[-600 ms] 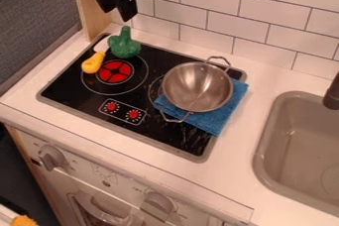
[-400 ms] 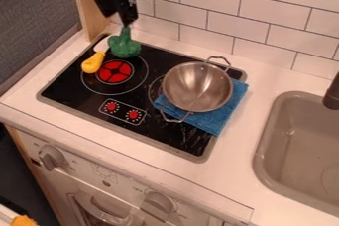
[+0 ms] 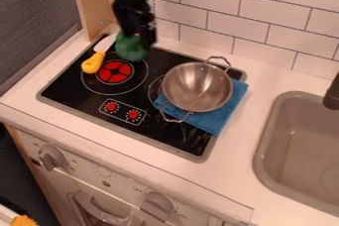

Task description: Move the silver pot to the bottom left burner

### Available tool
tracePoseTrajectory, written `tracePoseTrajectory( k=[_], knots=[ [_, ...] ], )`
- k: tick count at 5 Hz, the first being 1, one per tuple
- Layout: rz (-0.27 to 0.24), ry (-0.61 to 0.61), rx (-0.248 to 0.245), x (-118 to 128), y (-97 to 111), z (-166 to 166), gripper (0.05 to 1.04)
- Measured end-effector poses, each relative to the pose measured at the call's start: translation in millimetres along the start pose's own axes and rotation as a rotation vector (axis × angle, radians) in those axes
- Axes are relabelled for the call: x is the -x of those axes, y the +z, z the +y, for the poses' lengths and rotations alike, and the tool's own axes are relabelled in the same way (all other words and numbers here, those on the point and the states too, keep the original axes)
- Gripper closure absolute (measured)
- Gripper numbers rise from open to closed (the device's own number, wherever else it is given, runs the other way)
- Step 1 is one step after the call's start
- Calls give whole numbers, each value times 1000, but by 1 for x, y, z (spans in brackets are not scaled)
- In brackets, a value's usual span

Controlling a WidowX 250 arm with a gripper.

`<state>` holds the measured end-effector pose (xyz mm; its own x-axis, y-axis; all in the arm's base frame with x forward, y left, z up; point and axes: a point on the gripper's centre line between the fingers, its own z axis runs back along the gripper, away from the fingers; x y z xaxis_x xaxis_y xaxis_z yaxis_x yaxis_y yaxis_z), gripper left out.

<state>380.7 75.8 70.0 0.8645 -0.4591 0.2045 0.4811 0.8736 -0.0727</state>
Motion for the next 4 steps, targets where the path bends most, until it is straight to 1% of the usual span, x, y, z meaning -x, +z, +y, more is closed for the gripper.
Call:
tracePoseTrajectory(
  k=[1,2,3,4],
  knots=[
    [32,-96,-4,-7,-9,-38,83],
    [44,-113,-31,-11,-14,-44,83],
    [68,-100,-33,-8,-27,-41,83],
    [85,-99,-36,-7,-36,-42,83]
  ],
)
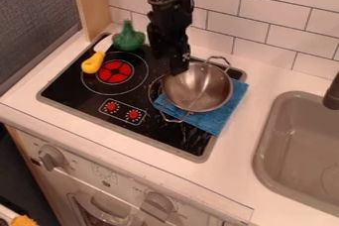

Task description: Move the silver pot to the bottom left burner

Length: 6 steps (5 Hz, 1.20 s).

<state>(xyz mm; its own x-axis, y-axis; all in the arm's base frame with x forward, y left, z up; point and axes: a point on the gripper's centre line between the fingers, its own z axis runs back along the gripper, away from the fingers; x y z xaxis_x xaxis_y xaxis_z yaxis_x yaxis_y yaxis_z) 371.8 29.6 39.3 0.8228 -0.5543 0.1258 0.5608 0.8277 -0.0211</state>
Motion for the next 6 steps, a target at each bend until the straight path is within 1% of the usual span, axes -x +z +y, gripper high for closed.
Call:
tracePoseTrajectory(
  k=[1,3,4,5,6],
  knots=[
    [21,-18,6,-1,-10,-7,146],
    [19,-44,3,0,-13,-9,739],
    [22,-54,-1,0,-12,-8,930],
    [17,-55,0,-1,-9,-9,990],
    [-14,-47,32,-6,6,-13,1007]
  ],
)
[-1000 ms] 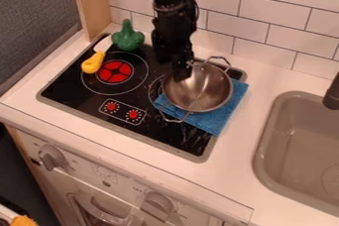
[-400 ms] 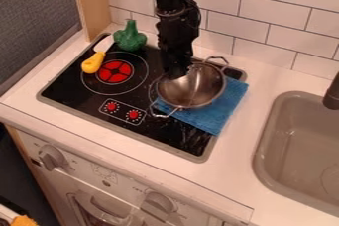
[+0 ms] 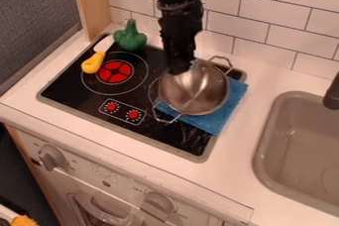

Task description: Move the silver pot to the bottom left burner

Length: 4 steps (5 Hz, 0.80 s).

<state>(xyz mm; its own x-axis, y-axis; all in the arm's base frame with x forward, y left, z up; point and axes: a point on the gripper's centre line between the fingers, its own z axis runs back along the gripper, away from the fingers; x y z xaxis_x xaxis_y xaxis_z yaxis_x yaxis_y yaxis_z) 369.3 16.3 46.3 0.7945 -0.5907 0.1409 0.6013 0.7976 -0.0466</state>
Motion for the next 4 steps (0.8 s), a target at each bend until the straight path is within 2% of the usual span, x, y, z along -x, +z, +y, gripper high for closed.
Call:
tracePoseTrajectory(
  k=[1,2,4],
  knots=[
    [-84,91,0,6,43,25,1022],
    [-100,221,9,39,69,59,1025],
    [-13,337,62,99,57,92,1026]
  ],
)
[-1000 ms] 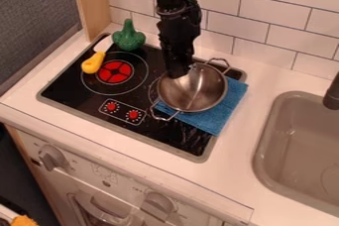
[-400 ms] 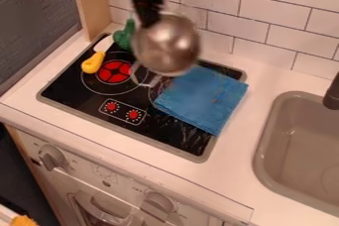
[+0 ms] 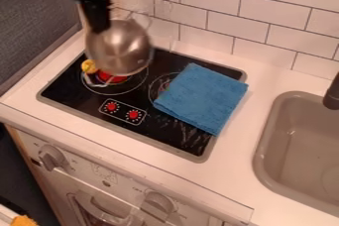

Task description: Move the silver pot to the bottom left burner

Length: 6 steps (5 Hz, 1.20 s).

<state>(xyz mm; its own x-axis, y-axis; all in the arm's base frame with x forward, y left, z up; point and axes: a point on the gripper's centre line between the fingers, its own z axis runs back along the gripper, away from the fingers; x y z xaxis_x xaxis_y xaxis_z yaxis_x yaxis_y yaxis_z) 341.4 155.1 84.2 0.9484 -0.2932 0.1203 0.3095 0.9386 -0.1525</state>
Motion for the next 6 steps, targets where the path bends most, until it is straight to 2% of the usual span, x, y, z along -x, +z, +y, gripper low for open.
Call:
tracePoseTrajectory(
  k=[1,2,3,4,6],
  knots=[
    [57,-52,54,25,-20,-9,1026],
    [44,-86,15,37,-7,-13,1026],
    [63,-61,-9,52,-12,-4,1026],
    [69,-32,-25,54,-16,4,1026],
    [89,-26,-22,55,-23,9,999]
  ],
)
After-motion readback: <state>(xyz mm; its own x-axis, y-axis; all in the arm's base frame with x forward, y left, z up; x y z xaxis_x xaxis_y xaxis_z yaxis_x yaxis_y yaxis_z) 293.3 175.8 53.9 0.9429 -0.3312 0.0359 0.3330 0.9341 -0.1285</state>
